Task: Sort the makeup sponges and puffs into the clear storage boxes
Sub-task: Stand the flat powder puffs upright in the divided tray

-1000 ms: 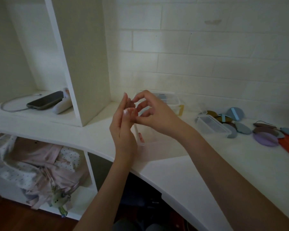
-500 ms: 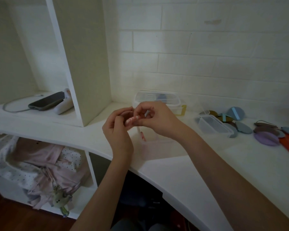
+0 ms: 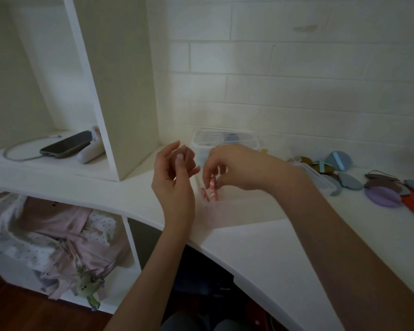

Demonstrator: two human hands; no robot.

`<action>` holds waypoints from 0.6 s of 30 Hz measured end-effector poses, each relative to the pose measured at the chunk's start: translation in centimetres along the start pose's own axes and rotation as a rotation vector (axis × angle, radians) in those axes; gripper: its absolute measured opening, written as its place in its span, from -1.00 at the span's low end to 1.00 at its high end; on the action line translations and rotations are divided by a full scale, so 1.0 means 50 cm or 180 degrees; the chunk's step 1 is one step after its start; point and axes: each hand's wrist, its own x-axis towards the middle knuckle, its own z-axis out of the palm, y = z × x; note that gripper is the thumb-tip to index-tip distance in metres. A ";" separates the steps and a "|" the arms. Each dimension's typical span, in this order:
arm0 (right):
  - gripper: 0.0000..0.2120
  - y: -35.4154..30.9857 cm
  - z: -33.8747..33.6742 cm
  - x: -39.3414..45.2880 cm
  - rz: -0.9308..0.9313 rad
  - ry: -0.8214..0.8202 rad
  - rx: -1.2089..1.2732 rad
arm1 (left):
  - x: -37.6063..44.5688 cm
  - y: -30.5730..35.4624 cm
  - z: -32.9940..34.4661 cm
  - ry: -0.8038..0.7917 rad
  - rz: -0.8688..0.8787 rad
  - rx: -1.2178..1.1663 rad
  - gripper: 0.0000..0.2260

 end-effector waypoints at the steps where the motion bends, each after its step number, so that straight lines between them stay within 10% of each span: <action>1: -0.81 -0.004 0.007 0.006 0.0023 -0.0024 -0.0123 | 0.000 0.001 0.000 0.0030 0.0008 0.0023 -0.83; 12: -0.81 0.004 0.004 -0.002 0.0391 -0.0019 0.0661 | -0.006 0.004 0.002 -0.0022 -0.0047 -0.0078 -0.85; 18: -0.72 0.006 0.013 -0.007 0.0655 0.0497 0.2733 | -0.009 -0.001 0.001 -0.0176 -0.0220 -0.0173 -0.79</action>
